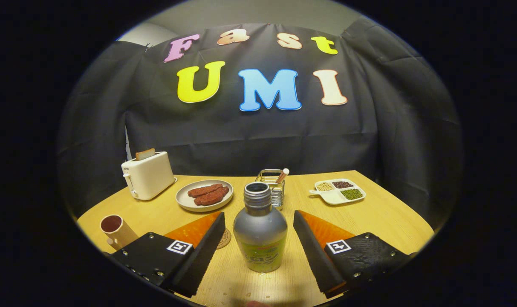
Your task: Take the bottle from table, then pour the juice into the cup, finally place the bottle on the coaster
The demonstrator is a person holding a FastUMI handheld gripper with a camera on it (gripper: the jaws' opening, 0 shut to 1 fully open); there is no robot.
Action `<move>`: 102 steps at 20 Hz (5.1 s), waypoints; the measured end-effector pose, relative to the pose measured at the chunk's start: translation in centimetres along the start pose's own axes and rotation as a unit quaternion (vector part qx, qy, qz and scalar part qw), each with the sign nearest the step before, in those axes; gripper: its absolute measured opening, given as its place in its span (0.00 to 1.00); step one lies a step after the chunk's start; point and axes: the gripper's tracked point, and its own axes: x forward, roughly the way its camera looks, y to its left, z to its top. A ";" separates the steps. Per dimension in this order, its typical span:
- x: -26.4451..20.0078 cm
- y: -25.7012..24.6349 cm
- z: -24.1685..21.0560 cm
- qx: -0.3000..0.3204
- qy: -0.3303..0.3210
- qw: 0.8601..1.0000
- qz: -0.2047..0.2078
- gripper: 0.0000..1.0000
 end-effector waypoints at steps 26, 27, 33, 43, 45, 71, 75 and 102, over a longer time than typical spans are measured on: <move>-0.9 5.5 4.5 -0.293 0.083 0.953 -0.011 0.76; -1.0 6.0 4.8 -0.310 0.082 0.947 -0.010 0.76; -1.9 9.6 4.2 -0.398 0.086 0.913 0.004 0.77; -1.6 13.8 1.5 -0.491 0.106 0.864 0.015 0.77; -1.4 14.5 1.4 -0.518 0.105 0.849 0.019 0.77; -0.5 17.6 1.4 -0.729 0.071 0.680 0.032 0.77; -0.6 18.2 1.8 -0.748 0.058 0.660 0.037 0.77; 1.1 19.0 3.6 -0.828 0.016 0.559 0.049 0.77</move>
